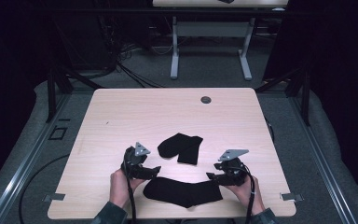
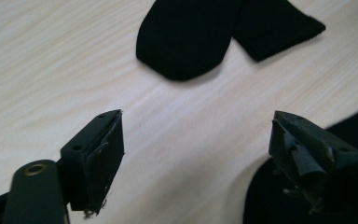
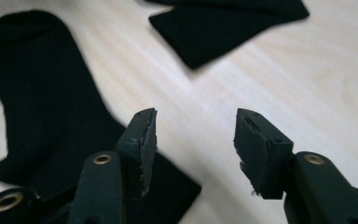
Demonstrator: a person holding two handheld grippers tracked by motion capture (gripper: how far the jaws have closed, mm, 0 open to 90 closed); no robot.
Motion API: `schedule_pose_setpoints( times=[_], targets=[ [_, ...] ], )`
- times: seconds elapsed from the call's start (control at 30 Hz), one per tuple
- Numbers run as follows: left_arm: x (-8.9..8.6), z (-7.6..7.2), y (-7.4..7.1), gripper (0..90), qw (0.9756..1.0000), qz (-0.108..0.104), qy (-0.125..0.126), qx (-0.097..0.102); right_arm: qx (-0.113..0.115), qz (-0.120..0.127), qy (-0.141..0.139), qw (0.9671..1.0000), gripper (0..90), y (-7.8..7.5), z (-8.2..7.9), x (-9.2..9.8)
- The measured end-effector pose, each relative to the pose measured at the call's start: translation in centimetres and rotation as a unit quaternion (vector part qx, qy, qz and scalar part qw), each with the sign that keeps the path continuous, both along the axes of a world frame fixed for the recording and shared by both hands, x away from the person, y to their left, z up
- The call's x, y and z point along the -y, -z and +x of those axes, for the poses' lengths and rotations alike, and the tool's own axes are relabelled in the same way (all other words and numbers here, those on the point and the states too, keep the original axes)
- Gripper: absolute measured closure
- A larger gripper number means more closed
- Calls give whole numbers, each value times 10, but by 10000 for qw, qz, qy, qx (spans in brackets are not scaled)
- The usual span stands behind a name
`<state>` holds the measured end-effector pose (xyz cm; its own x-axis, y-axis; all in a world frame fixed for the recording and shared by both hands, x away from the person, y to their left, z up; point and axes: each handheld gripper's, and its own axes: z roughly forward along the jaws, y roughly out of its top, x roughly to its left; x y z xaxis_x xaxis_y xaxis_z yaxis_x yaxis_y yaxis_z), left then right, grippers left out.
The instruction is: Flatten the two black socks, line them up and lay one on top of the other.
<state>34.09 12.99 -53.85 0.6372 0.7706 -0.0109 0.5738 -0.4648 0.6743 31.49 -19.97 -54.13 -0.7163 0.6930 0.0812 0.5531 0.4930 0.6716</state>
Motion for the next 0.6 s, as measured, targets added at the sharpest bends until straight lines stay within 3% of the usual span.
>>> schedule_pose_setpoints(
  times=[0.23, 0.33, 0.53, 0.6],
  targets=[
    [18, 30, 2, 313, 9995, 218, 237, -9, 22, 73, -133, 9999, 546, -5, 30, -25],
    [27, 43, 8, 350, 9992, 179, 296, -197, -97, 198, -190, 9996, 566, -1, 43, -37],
    [42, 57, 20, 440, 9965, 587, 482, -354, -297, -46, -319, 9990, 608, 13, 60, -58],
    [43, 60, 24, 463, 9956, 623, 520, -471, -359, -49, -321, 9988, 619, 18, 63, -61]
  ],
)
